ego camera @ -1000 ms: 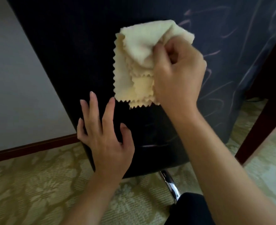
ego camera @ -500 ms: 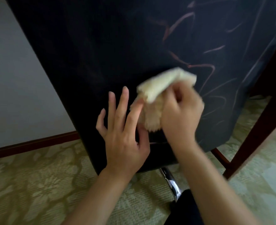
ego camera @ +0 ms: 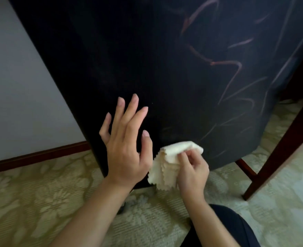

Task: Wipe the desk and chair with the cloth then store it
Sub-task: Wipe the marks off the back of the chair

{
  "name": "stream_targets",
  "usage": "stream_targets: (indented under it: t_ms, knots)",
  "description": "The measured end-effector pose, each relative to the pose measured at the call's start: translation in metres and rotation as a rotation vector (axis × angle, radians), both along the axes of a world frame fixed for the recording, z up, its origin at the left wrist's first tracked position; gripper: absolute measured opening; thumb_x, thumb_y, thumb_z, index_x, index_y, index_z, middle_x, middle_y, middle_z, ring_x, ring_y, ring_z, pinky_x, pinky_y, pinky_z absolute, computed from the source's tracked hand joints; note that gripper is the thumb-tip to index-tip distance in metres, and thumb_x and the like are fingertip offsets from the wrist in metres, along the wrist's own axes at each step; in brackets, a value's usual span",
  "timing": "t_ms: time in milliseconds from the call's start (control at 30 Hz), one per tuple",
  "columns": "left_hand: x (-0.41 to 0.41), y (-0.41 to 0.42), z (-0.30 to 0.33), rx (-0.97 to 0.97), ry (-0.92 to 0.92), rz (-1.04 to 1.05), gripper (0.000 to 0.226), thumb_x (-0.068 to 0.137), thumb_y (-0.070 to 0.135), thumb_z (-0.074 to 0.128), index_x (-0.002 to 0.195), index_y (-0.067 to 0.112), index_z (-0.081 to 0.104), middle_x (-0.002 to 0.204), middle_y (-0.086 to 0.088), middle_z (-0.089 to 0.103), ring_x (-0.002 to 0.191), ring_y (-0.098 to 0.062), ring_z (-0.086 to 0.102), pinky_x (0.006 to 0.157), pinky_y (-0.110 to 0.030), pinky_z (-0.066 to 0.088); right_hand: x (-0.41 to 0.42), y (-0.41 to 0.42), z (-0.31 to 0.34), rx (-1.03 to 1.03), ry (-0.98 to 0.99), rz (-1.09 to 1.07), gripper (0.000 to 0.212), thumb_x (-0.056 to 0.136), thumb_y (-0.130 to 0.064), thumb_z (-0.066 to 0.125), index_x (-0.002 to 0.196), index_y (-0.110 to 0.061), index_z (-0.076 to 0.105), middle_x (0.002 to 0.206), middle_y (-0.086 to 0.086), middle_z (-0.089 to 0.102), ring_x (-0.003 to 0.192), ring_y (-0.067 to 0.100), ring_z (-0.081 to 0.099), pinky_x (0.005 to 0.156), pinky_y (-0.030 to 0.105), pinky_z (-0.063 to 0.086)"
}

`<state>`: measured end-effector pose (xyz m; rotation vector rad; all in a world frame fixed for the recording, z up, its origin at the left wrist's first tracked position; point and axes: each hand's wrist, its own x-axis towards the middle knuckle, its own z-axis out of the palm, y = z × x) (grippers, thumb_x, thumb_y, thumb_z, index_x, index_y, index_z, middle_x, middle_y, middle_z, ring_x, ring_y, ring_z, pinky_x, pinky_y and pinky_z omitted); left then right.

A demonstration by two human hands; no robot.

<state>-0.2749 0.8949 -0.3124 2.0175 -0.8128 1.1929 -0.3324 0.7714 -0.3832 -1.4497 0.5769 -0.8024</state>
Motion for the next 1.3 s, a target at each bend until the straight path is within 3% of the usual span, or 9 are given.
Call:
stream_targets:
  t_ms: [233, 333, 467, 533, 633, 800, 1033, 1200, 1300]
  knots:
    - [-0.002, -0.004, 0.000, -0.082, -0.025, -0.046, 0.041, 0.095, 0.006, 0.049, 0.135, 0.013, 0.047, 0.151, -0.006, 0.039, 0.149, -0.021, 0.025, 0.119, -0.053, 0.017, 0.028, 0.009, 0.128, -0.325, -0.346, -0.023, 0.036, 0.093, -0.011, 0.063, 0.061, -0.018, 0.048, 0.051, -0.013, 0.041, 0.048, 0.001, 0.040, 0.049, 0.012, 0.029]
    - [0.000, -0.004, -0.002, -0.044, -0.087, 0.006, 0.046, 0.088, 0.000, 0.058, 0.131, 0.016, 0.053, 0.149, -0.008, 0.044, 0.147, -0.026, 0.030, 0.117, -0.055, 0.021, 0.023, 0.021, 0.064, -0.269, -0.275, -0.029, 0.033, 0.094, -0.012, 0.062, 0.063, -0.017, 0.051, 0.053, -0.012, 0.045, 0.047, 0.002, 0.042, 0.047, 0.019, 0.033]
    - [0.001, 0.000, -0.002, 0.003, -0.116, 0.040, 0.044, 0.080, -0.003, 0.063, 0.118, 0.017, 0.068, 0.142, -0.006, 0.053, 0.143, -0.028, 0.039, 0.108, -0.060, 0.031, 0.006, 0.046, -0.035, -0.053, 0.045, -0.021, 0.030, 0.089, -0.015, 0.055, 0.062, -0.024, 0.046, 0.050, -0.008, 0.045, 0.044, 0.007, 0.038, 0.045, 0.031, 0.032]
    - [0.004, 0.007, 0.000, 0.042, -0.127, 0.056, 0.040, 0.079, -0.004, 0.063, 0.113, 0.016, 0.072, 0.140, -0.007, 0.055, 0.141, -0.028, 0.041, 0.106, -0.059, 0.034, 0.008, 0.054, -0.033, -0.025, 0.084, -0.064, 0.032, 0.090, -0.010, 0.057, 0.062, -0.023, 0.048, 0.050, -0.008, 0.046, 0.045, 0.007, 0.040, 0.047, 0.028, 0.032]
    - [0.005, 0.014, -0.001, 0.080, -0.131, 0.057, 0.037, 0.083, -0.002, 0.061, 0.114, 0.013, 0.072, 0.141, -0.008, 0.054, 0.141, -0.028, 0.042, 0.104, -0.059, 0.036, 0.016, 0.056, 0.029, -0.135, -0.142, -0.009, 0.029, 0.091, -0.010, 0.061, 0.065, -0.020, 0.054, 0.053, -0.009, 0.051, 0.047, 0.005, 0.046, 0.046, 0.022, 0.036]
    - [0.005, 0.017, 0.001, 0.047, -0.104, 0.057, 0.032, 0.089, 0.001, 0.059, 0.119, 0.010, 0.067, 0.142, -0.010, 0.052, 0.140, -0.027, 0.042, 0.103, -0.061, 0.036, 0.035, 0.042, 0.076, -0.448, -0.234, 0.014, 0.023, 0.089, -0.014, 0.060, 0.068, -0.020, 0.052, 0.053, -0.002, 0.053, 0.044, 0.012, 0.049, 0.042, 0.038, 0.043]
    - [0.007, 0.020, -0.011, 0.103, -0.112, 0.131, 0.039, 0.080, -0.002, 0.064, 0.115, 0.014, 0.068, 0.147, -0.009, 0.048, 0.143, -0.027, 0.038, 0.107, -0.063, 0.029, 0.004, 0.047, -0.042, -0.034, 0.147, -0.025, 0.029, 0.090, -0.017, 0.058, 0.065, -0.031, 0.054, 0.053, -0.010, 0.052, 0.047, 0.005, 0.044, 0.048, 0.033, 0.036]
    - [0.007, 0.022, -0.009, 0.085, -0.121, 0.173, 0.032, 0.087, 0.002, 0.060, 0.117, 0.013, 0.066, 0.146, -0.007, 0.050, 0.142, -0.023, 0.041, 0.108, -0.062, 0.022, 0.026, 0.057, 0.050, -0.266, -0.146, 0.010, 0.026, 0.091, -0.014, 0.061, 0.067, -0.023, 0.056, 0.053, -0.009, 0.053, 0.047, 0.005, 0.049, 0.045, 0.023, 0.038]
    - [0.009, 0.024, -0.007, 0.071, -0.109, 0.144, 0.029, 0.094, 0.007, 0.057, 0.123, 0.011, 0.060, 0.147, -0.008, 0.049, 0.143, -0.023, 0.039, 0.108, -0.063, 0.024, 0.040, 0.052, 0.085, -0.433, -0.281, 0.009, 0.027, 0.091, -0.016, 0.060, 0.066, -0.018, 0.053, 0.052, -0.005, 0.052, 0.043, 0.009, 0.047, 0.041, 0.029, 0.040]
